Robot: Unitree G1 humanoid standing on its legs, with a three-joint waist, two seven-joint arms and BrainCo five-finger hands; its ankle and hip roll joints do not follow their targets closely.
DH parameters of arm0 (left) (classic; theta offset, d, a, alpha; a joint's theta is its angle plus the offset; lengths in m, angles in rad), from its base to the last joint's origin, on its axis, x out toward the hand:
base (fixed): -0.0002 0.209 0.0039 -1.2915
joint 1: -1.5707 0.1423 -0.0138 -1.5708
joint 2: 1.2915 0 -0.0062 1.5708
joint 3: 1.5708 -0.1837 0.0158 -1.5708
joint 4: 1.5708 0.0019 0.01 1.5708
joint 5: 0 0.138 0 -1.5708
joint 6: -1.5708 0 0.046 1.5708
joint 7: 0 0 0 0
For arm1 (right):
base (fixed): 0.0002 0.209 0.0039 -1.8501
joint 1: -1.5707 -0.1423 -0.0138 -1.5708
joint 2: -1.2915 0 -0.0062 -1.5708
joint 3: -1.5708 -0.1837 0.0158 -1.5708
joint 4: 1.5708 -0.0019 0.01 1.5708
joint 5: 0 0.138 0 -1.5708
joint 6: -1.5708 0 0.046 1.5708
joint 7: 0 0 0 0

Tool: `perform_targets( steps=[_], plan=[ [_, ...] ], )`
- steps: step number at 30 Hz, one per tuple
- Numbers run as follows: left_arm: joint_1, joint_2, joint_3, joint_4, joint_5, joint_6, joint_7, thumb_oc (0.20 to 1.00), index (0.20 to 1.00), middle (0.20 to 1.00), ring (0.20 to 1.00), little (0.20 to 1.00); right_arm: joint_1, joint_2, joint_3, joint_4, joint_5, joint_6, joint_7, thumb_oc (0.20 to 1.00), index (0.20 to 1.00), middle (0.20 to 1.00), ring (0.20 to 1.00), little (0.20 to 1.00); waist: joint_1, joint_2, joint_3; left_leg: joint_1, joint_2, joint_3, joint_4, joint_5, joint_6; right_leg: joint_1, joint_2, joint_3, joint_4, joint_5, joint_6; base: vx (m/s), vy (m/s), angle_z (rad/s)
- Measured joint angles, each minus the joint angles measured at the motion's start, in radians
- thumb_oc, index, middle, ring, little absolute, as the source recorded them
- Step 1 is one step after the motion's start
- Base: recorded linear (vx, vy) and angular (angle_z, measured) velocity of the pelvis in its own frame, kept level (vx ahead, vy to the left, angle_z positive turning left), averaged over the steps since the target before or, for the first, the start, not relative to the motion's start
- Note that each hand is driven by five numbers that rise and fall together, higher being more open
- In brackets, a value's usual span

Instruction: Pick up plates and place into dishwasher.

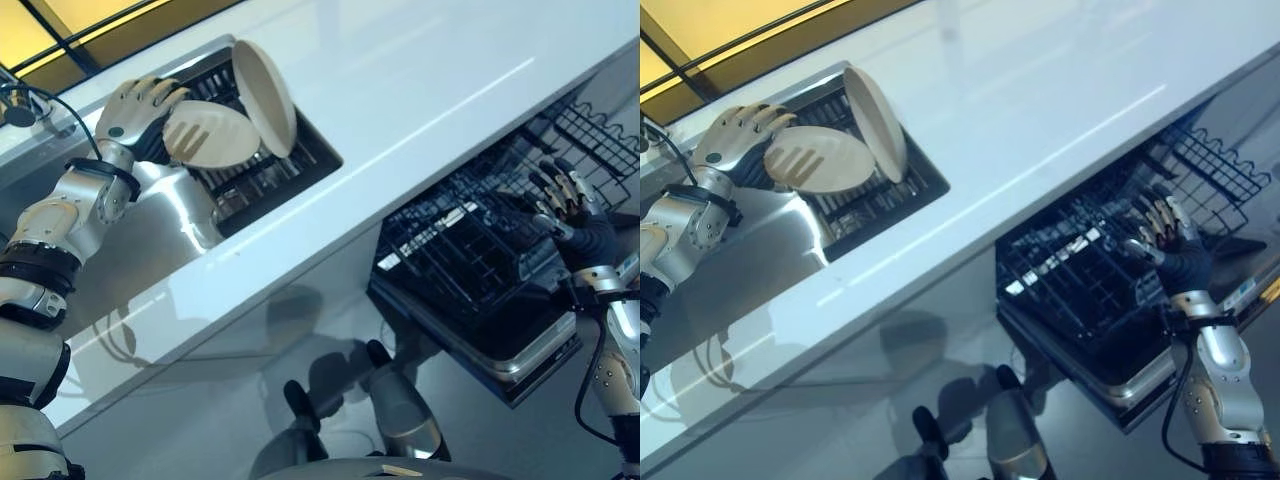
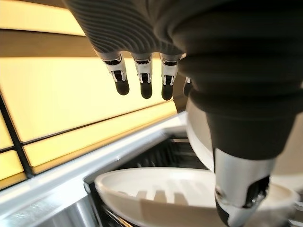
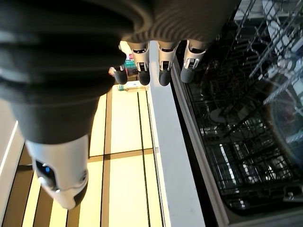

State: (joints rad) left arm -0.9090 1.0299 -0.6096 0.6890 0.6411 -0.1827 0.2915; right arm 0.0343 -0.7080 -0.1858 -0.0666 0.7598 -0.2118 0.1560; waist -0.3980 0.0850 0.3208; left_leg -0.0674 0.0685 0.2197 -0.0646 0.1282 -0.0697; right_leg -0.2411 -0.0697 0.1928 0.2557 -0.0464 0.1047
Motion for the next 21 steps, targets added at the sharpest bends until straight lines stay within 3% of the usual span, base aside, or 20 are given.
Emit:
perform_targets(
  steps=[11, 21],
  plan=[
    [-0.028, -0.001, -0.041, 0.1, -0.046, 0.043, -0.14, 1.0, 1.0, 1.0, 1.0, 1.0, 0.007, -0.025, -0.001, 0.0, 0.0, 0.0, 0.0, 1.0, 1.0, 1.0, 1.0, 1.0, 0.0, 0.015, 0.005, -0.036, 0.004, 0.012, 0.028, -0.004, 0.003, -0.061, 0.011, 0.018, 0.062, -0.019, -0.005, 0.0, 0.012, -0.03],
    [-0.113, -0.001, -0.092, 0.185, -0.039, 0.09, -0.131, 1.0, 1.0, 1.0, 1.0, 1.0, 0.007, -0.058, -0.001, -0.001, 0.0, -0.002, -0.008, 1.0, 1.0, 1.0, 1.0, 1.0, 0.0, 0.017, 0.034, -0.076, 0.003, 0.012, 0.043, -0.001, -0.002, -0.101, 0.013, 0.019, 0.076, -0.019, -0.005, -0.04, -0.006, 0.0]
  ],
)
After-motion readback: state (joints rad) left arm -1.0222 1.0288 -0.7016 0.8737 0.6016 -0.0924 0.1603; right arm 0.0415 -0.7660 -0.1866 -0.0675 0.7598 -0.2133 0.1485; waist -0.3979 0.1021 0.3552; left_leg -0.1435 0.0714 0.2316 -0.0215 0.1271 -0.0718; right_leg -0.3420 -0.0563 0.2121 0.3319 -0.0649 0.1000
